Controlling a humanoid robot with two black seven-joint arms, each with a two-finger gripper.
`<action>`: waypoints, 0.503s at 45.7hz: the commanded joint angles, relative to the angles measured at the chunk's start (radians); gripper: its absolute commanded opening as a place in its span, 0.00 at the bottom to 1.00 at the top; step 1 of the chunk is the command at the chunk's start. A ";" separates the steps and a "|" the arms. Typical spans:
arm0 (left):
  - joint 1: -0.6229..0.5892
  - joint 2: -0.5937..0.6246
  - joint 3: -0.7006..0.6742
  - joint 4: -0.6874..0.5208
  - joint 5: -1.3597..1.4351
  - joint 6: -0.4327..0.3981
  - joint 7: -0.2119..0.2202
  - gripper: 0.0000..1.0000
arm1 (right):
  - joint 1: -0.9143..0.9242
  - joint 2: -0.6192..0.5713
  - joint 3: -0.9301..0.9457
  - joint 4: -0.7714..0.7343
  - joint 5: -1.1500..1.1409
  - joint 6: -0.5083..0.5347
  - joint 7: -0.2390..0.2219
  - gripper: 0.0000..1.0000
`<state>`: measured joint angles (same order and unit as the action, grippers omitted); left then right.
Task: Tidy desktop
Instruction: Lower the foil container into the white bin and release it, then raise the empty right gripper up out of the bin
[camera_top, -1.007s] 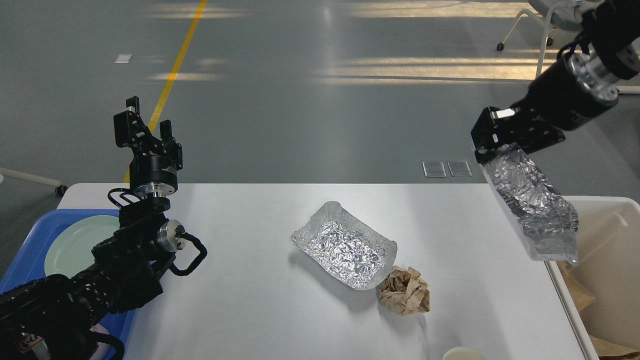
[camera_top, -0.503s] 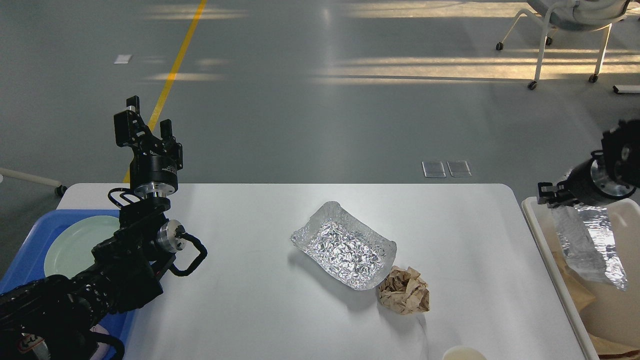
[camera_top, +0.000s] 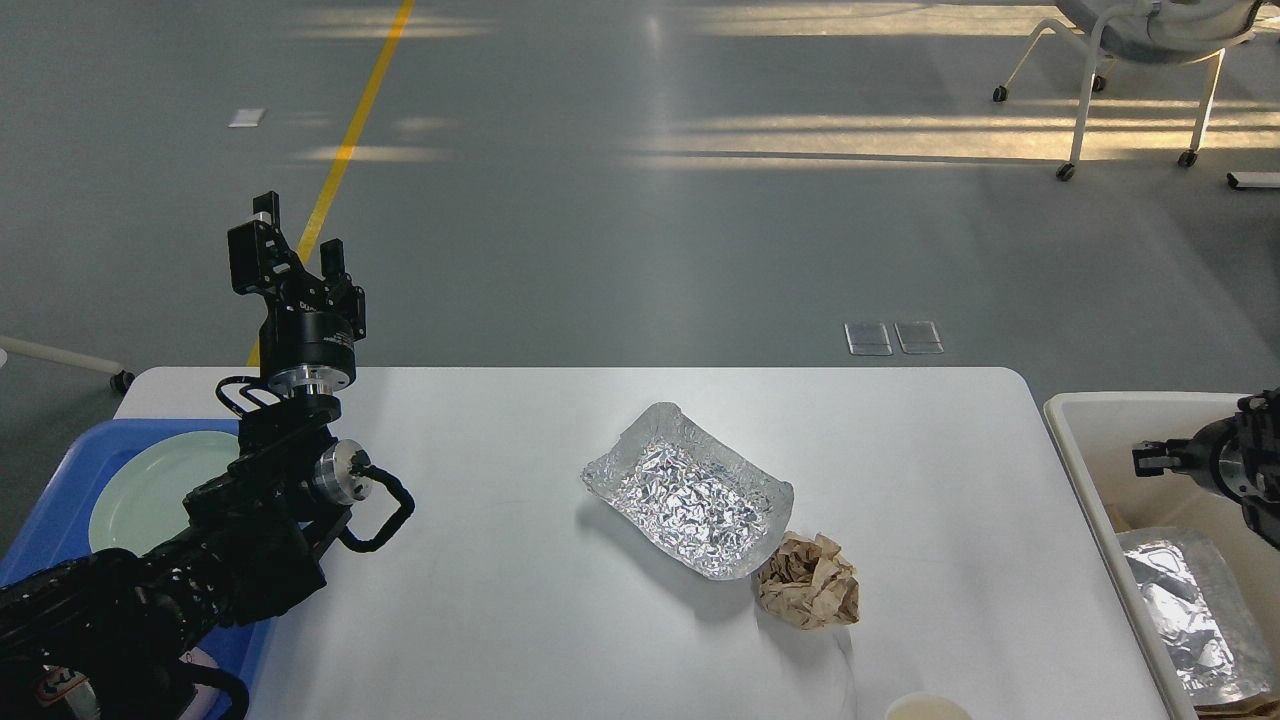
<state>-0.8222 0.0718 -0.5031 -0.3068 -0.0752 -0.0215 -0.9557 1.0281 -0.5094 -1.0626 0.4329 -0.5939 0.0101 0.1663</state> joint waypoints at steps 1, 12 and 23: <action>0.000 0.000 0.000 0.000 0.000 0.000 0.000 0.96 | 0.012 0.003 0.004 0.012 0.003 -0.001 0.001 1.00; 0.000 0.000 0.000 0.000 0.000 0.000 0.000 0.96 | 0.229 -0.056 -0.003 0.308 0.006 0.030 0.001 1.00; 0.000 0.000 0.000 0.000 0.000 0.000 0.000 0.96 | 0.594 -0.127 -0.007 0.684 0.011 0.286 -0.002 1.00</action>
<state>-0.8222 0.0721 -0.5031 -0.3068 -0.0747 -0.0215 -0.9557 1.4602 -0.6137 -1.0676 0.9653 -0.5872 0.1614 0.1648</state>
